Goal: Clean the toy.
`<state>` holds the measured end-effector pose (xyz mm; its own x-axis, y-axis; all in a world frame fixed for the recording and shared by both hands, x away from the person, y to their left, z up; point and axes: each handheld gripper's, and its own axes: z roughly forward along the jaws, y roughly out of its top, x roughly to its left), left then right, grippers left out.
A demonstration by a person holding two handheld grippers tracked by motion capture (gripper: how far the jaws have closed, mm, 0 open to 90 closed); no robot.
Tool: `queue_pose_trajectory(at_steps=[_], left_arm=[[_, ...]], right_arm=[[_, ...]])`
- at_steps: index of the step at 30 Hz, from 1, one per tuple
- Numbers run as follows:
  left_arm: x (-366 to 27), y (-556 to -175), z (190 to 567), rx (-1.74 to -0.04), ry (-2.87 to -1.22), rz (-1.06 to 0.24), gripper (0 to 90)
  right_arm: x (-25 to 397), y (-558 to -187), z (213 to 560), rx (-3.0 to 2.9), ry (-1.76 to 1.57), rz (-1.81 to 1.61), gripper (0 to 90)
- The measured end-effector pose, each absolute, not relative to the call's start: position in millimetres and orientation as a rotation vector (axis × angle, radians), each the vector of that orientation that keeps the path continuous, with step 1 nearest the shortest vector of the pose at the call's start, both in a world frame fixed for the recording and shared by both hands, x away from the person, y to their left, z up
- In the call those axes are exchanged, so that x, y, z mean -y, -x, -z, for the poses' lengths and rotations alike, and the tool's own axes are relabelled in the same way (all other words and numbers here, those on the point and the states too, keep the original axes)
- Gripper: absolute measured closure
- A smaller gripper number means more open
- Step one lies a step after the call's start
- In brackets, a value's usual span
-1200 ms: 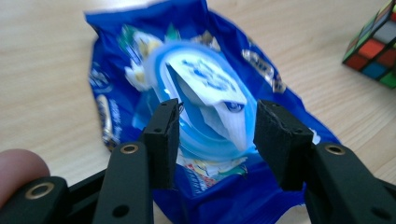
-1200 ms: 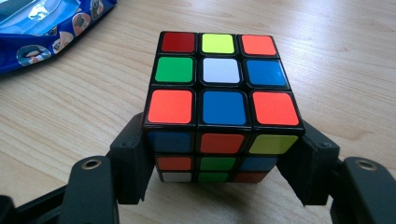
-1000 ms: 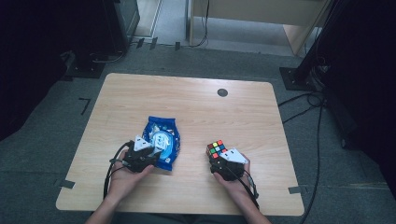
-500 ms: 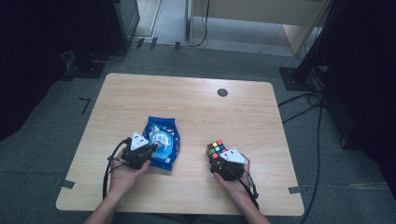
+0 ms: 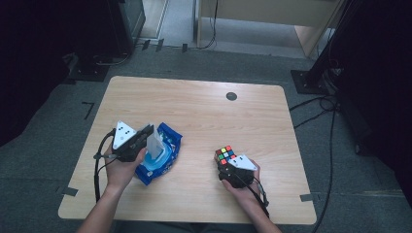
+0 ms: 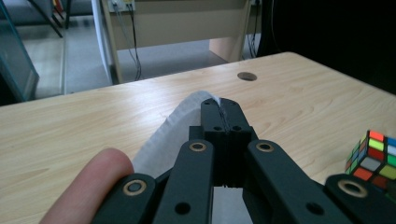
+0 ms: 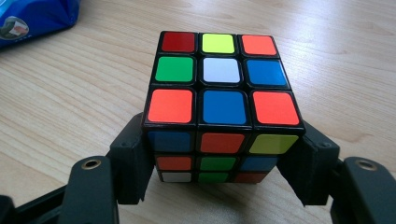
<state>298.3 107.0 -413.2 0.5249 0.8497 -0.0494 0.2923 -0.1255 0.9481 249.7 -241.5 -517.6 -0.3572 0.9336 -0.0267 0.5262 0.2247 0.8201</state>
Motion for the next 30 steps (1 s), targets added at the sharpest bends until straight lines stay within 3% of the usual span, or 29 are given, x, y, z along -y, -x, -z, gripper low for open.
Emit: queue_pose_trajectory(at_steps=[7,12,20,25,27,28,29,30], left_arm=[[-112.9,-294.7,426.2,-1.015,-1.717,-0.604,84.0],[-128.1,-304.3,475.1,-1.224,-1.851,-0.47,70.1],[-124.6,-305.4,483.1,-1.264,-1.942,-0.478,50.0],[-113.7,-304.2,486.5,-1.302,-2.019,-0.569,51.8],[-112.2,-304.6,486.9,-1.311,-2.03,-0.572,59.9],[-112.1,-305.2,487.7,-1.318,-2.034,-0.57,59.9],[-112.7,-305.7,488.3,-1.321,-2.031,-0.572,66.9],[-113.7,-305.8,488.0,-1.321,-2.031,-0.568,66.9]], right_arm=[[241.2,-249.4,517.6,-1.975,-1.336,-1.004,34.4],[241.0,-249.2,517.6,-1.973,-1.335,-1.004,34.4],[240.8,-249.8,517.7,-1.976,-1.332,-1.003,34.4],[240.6,-249.6,517.9,-1.974,-1.327,-1.0,34.4],[240.5,-249.6,517.9,-1.973,-1.326,-1.0,34.4],[240.5,-249.5,517.9,-1.973,-1.326,-0.999,34.3],[239.9,-248.9,518.2,-1.969,-1.327,-1.003,34.4],[239.9,-248.9,518.2,-1.969,-1.327,-1.003,34.4]])
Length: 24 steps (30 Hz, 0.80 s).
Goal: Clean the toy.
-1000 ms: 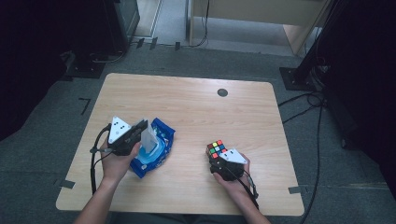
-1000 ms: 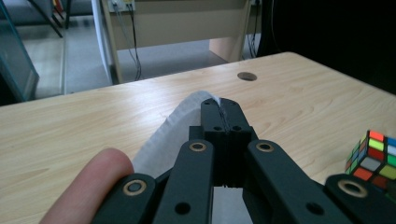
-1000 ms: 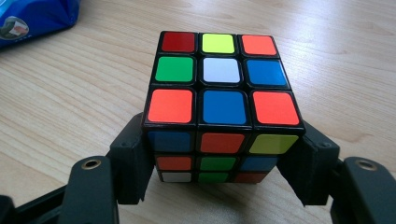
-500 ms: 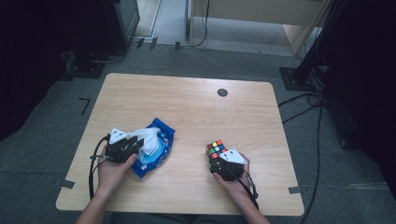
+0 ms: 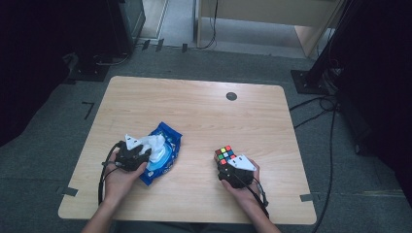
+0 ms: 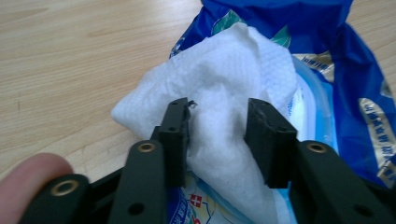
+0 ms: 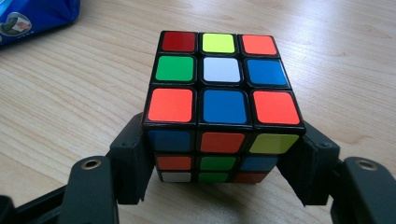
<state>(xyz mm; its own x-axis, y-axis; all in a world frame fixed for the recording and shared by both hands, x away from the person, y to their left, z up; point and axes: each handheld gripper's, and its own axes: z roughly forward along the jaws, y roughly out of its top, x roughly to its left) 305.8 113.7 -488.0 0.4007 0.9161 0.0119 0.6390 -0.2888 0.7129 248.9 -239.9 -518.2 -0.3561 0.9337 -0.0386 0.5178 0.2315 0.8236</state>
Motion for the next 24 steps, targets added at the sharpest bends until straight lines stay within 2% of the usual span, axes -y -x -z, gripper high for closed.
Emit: queue_pose_trajectory(at_steps=[4,5,7,13,19,24], left_arm=[[-116.5,-304.9,486.0,-1.298,-2.013,-0.564,74.5],[-117.1,-304.2,485.3,-1.292,-1.999,-0.556,83.1],[-120.4,-302.0,480.1,-1.293,-1.937,-0.566,86.6],[-130.4,-295.7,459.2,-1.239,-1.784,-0.555,87.7],[-124.1,-285.9,436.1,-1.13,-1.736,-0.56,87.7],[-106.2,-279.9,421.2,-1.027,-1.734,-0.506,87.6]], right_arm=[[236.9,-247.3,518.7,-1.957,-1.295,-0.986,32.0],[236.1,-247.4,518.7,-1.958,-1.287,-0.98,31.6],[234.4,-247.7,518.9,-1.958,-1.28,-0.969,31.1],[236.2,-252.6,517.2,-1.953,-1.295,-1.01,34.1],[236.4,-252.9,512.9,-1.966,-1.269,-1.058,34.6],[219.5,-250.0,496.6,-2.013,-1.154,-1.131,34.7]])
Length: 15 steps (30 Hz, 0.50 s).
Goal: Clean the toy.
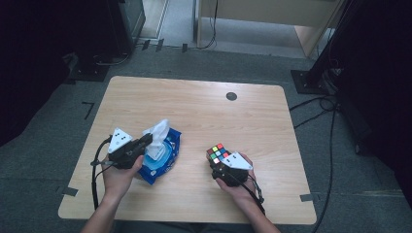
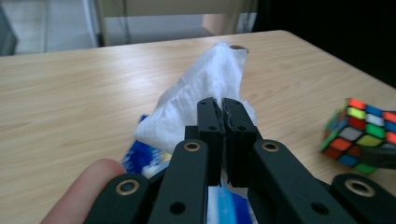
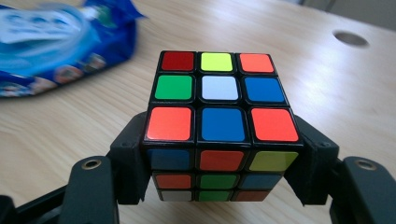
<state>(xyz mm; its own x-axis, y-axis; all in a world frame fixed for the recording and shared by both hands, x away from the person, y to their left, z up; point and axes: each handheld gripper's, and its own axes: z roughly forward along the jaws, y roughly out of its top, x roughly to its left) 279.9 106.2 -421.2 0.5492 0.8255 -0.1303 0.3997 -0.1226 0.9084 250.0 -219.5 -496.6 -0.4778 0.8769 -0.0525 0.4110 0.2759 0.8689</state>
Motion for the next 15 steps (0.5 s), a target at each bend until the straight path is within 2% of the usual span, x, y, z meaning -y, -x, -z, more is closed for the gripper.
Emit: queue_pose_trajectory(at_steps=[9,15], left_arm=[[-38.1,-265.7,423.4,-0.718,-1.845,-0.306,87.8],[-11.4,-255.3,434.1,-0.626,-1.936,-0.303,87.8]], right_arm=[[183.7,-248.0,473.2,-2.123,-0.999,-1.226,34.7],[170.5,-245.3,468.3,-2.144,-0.95,-1.23,34.7]])
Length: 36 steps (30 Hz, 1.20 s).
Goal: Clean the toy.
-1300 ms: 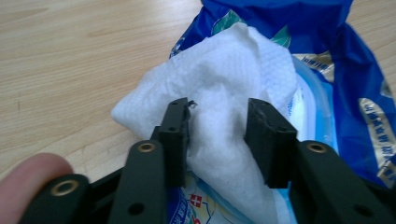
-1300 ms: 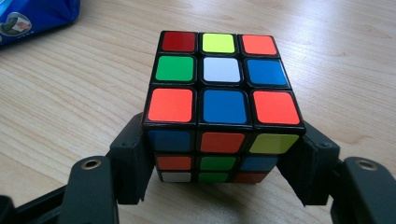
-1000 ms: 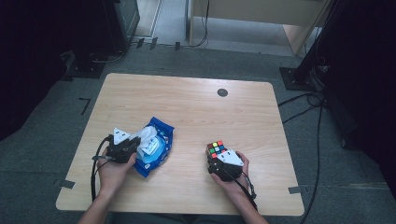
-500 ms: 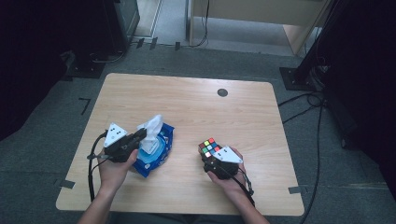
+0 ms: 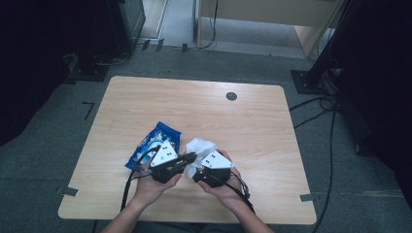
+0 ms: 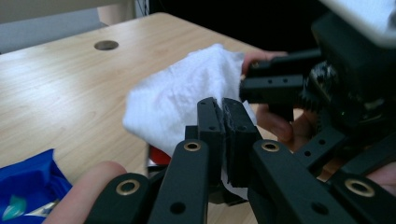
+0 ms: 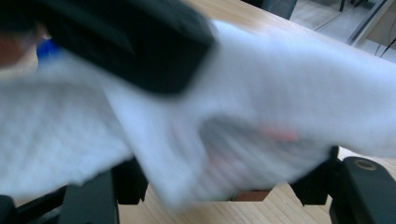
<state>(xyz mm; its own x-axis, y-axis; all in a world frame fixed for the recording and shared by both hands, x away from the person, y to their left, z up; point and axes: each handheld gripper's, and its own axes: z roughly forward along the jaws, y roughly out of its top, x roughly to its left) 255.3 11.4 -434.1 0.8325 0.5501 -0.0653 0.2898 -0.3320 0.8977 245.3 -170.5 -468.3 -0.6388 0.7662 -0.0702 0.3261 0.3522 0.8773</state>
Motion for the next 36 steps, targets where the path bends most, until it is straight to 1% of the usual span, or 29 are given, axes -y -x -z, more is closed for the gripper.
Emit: queue_pose_trajectory(at_steps=[2,4,5,9,12,13,14,15,17,20,21,22,25,29,31,33,36], left_arm=[[-11.2,-255.3,434.8,-0.631,-1.938,-0.302,87.8],[-14.3,-258.2,435.4,-0.671,-1.939,-0.353,87.7],[-14.3,-258.2,435.4,-0.671,-1.939,-0.353,87.7],[-24.7,-266.2,435.2,-0.776,-1.911,-0.419,87.7],[-31.2,-271.8,438.7,-0.841,-1.91,-0.446,87.7],[-31.9,-271.9,439.7,-0.844,-1.907,-0.437,87.7],[-31.6,-270.4,440.3,-0.835,-1.9,-0.421,87.8],[-29.7,-267.1,439.8,-0.816,-1.897,-0.44,87.7],[-24.0,-260.1,436.6,-0.746,-1.898,-0.42,87.7],[-8.2,-247.8,435.8,-0.638,-1.949,-0.419,87.7],[0.6,-242.9,439.0,-0.611,-1.973,-0.451,87.7],[0.6,-242.9,439.0,-0.611,-1.973,-0.451,87.7],[-1.5,-248.9,440.8,-0.66,-1.969,-0.434,87.6],[-12.9,-259.5,442.7,-0.756,-1.937,-0.474,87.6],[-20.1,-265.8,444.7,-0.805,-1.925,-0.472,87.6],[-25.3,-271.3,448.5,-0.854,-1.927,-0.482,87.7],[-29.6,-277.5,460.5,-0.915,-1.939,-0.455,87.7]], right_arm=[[169.7,-243.8,469.4,-2.144,-0.939,-1.21,34.8],[170.4,-243.2,470.4,-2.148,-0.924,-1.202,34.9],[170.5,-242.8,470.4,-2.15,-0.915,-1.2,34.9],[170.4,-240.7,469.8,-2.149,-0.905,-1.198,34.9],[171.0,-239.3,469.3,-2.143,-0.898,-1.21,34.9],[170.9,-239.7,469.3,-2.144,-0.896,-1.212,34.9],[170.4,-240.1,469.4,-2.145,-0.898,-1.213,34.9],[169.8,-240.1,470.1,-2.147,-0.9,-1.202,34.9],[169.1,-240.6,471.1,-2.15,-0.898,-1.193,34.9],[165.9,-242.3,472.4,-2.152,-0.908,-1.2,34.9],[164.9,-241.8,471.9,-2.153,-0.913,-1.2,34.9],[164.1,-241.5,472.5,-2.154,-0.917,-1.185,34.9],[165.9,-241.0,474.6,-2.16,-0.92,-1.179,34.9],[167.8,-239.4,474.0,-2.161,-0.917,-1.177,34.9],[168.1,-239.3,473.7,-2.162,-0.916,-1.179,34.9],[169.1,-239.4,473.2,-2.155,-0.91,-1.182,34.9],[174.3,-239.9,468.8,-2.126,-0.927,-1.207,34.9]])
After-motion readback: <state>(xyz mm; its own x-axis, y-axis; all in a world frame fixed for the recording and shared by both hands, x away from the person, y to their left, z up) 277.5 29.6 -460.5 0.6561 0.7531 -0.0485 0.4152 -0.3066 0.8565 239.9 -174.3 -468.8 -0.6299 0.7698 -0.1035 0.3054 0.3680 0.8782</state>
